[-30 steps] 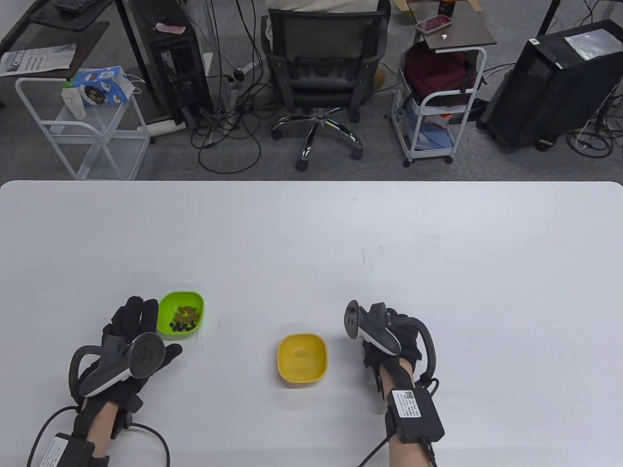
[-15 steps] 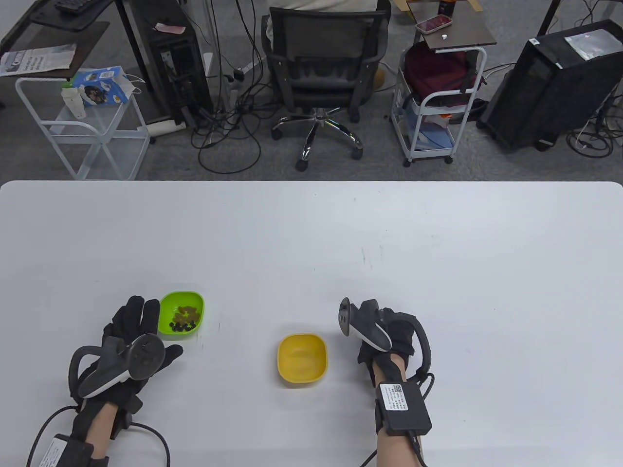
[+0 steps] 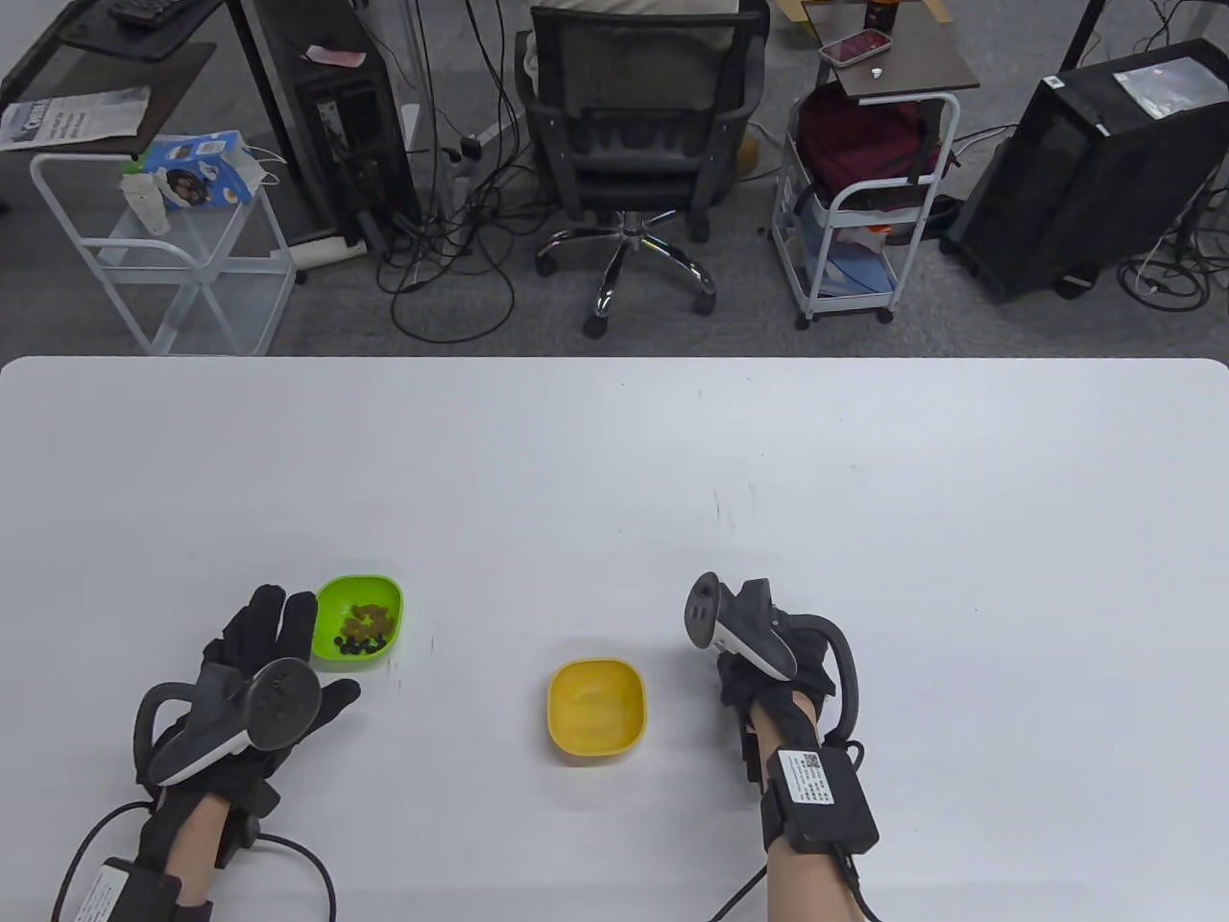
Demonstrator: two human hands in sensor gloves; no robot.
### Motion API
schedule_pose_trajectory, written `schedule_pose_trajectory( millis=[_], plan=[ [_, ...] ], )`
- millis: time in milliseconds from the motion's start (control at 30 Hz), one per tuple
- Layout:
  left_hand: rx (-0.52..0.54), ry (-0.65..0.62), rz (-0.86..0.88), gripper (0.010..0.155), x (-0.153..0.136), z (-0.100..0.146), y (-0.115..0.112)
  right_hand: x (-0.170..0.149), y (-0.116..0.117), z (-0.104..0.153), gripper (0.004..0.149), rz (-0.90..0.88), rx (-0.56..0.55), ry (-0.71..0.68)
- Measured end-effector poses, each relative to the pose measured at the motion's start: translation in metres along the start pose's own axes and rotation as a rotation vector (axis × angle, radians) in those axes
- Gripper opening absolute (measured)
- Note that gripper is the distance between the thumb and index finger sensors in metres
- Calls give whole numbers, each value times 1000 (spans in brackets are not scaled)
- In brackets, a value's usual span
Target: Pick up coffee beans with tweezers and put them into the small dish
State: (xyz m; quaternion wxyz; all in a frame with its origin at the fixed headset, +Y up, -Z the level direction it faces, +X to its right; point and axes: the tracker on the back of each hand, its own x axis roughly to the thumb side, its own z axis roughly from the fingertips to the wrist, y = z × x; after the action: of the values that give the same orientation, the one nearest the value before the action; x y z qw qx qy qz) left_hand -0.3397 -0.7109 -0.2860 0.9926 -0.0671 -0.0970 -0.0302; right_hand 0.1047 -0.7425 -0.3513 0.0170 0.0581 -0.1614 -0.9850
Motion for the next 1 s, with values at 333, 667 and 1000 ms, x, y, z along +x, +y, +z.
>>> schedule_pose_trajectory(
  millis=[333, 667, 1000],
  plan=[
    [-2, -5, 14, 97, 0, 1, 1, -19, -25, 26, 49, -138, -51, -136],
    [-23, 3, 15, 97, 0, 0, 0, -8, -39, 64, 50, -138, -179, -323],
    [-41, 18, 25, 96, -1, -1, 0, 0, -28, 88, 49, -296, -252, -473]
  ],
)
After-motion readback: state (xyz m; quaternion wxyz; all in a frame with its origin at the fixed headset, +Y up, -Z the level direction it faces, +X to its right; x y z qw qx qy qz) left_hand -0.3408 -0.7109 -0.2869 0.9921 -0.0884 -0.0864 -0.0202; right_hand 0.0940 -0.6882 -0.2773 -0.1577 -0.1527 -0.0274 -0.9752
